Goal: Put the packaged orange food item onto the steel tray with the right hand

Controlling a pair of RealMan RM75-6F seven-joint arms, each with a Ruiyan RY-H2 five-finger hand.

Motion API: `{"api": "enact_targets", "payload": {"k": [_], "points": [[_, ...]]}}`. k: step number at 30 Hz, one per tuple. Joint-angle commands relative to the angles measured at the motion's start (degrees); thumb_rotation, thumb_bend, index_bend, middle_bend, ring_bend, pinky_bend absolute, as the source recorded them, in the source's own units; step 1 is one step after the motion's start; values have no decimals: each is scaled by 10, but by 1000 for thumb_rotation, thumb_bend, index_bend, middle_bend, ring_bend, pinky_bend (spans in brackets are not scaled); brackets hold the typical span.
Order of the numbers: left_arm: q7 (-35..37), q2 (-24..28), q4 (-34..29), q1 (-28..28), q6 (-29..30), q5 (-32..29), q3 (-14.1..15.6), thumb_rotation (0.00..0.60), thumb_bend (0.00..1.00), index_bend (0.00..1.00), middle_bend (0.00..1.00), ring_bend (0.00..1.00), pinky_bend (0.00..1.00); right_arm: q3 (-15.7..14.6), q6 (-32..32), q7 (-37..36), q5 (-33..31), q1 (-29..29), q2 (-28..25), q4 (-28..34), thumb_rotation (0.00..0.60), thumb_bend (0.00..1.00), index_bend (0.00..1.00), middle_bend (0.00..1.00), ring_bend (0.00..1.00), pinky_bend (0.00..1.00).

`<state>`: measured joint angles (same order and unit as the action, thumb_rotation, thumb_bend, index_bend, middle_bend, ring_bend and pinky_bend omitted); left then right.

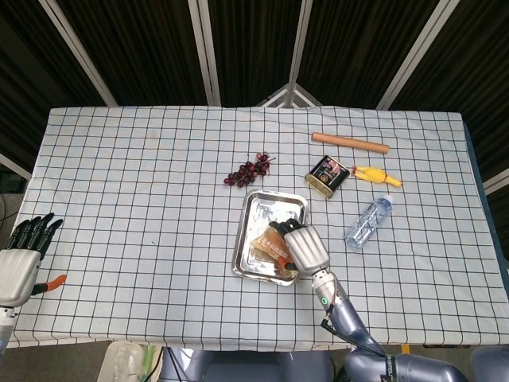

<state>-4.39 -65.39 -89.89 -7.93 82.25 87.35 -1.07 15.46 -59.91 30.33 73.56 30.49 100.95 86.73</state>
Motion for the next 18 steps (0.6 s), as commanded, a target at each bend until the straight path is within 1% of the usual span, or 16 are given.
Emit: {"api": "enact_targets", "payload": {"k": [1,2,3,4,5,7,11,15,18], "points": [[0,0,0,0,1,1,0,600,53,0,0,0,36,15,5,21,-24,20,23,-22,600,307,146,289,237,530],[0,0,0,1,2,1,0,600,53,0,0,0,36,16,3,23,-27,22,25,-23,600,308,77,188,173,474],[0,0,0,1,2,2,0,600,52,0,0,0,36,15,3,25,-29,23,26,-23,600,308,38,118,120,429],[1,0,0,1,2,2,1,600,53,0,0,0,36,12,5,28,-35,24,24,-21,600,308,2,32,46,366],[1,0,0,0,1,2,1,600,52,0,0,0,36,10,5,32,-39,24,21,-18,600,308,0,1,6,324],[4,1,1,-1,-2,3,2,600,53,0,0,0,36,6,-6,49,-44,21,15,-9,600,301,0,0,0,285],[7,1,2,-2,-1,6,2,600,53,0,0,0,36,-4,-46,61,-40,3,-5,33,600,256,0,0,0,229],[9,2,2,0,3,8,3,600,52,0,0,0,36,-25,-70,55,-43,-28,-57,100,600,250,0,0,0,209],[11,4,1,1,4,11,5,600,52,0,0,0,36,-46,-108,39,-12,-59,-108,135,600,250,0,0,0,193]]}}
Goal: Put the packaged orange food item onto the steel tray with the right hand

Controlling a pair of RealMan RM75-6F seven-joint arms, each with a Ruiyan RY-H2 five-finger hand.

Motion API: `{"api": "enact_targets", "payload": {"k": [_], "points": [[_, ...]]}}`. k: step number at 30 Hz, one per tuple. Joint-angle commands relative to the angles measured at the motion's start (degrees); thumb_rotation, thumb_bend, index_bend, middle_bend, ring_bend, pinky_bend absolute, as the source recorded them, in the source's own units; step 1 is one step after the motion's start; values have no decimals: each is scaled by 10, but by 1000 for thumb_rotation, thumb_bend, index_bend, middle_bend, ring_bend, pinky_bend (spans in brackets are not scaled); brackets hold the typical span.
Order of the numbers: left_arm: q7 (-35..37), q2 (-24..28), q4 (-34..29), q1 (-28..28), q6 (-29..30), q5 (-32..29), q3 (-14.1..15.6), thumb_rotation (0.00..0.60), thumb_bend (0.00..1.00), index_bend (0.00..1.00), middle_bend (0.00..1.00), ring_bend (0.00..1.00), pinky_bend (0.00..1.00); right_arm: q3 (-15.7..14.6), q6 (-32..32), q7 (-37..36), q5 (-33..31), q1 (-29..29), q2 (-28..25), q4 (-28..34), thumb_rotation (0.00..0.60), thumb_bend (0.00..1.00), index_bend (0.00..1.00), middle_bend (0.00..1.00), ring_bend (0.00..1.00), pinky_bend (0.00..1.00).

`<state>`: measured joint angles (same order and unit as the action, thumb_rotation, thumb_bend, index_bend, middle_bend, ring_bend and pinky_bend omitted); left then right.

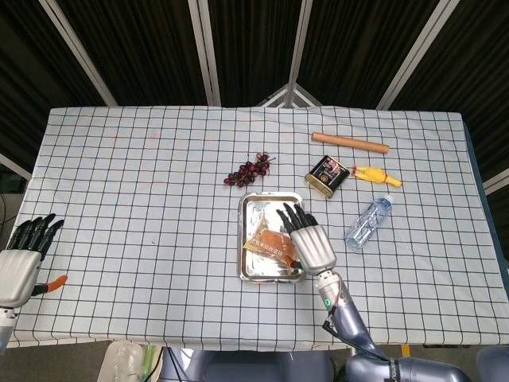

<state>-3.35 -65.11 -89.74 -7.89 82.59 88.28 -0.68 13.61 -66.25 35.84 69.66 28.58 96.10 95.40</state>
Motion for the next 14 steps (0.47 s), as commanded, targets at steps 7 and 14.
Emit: {"api": "enact_targets", "payload": {"k": [7,14], "points": [[-13,-1,-4,3,5,11,6,600,52,0,0,0,36,-117,-182,-121,143,-155,-194,52,600,249,0,0,0,0],[-41,-12,-11,3,8,24,12,600,53,0,0,0,36,-135,-259,-198,130,-232,-243,-41,600,250,0,0,0,0]]}}
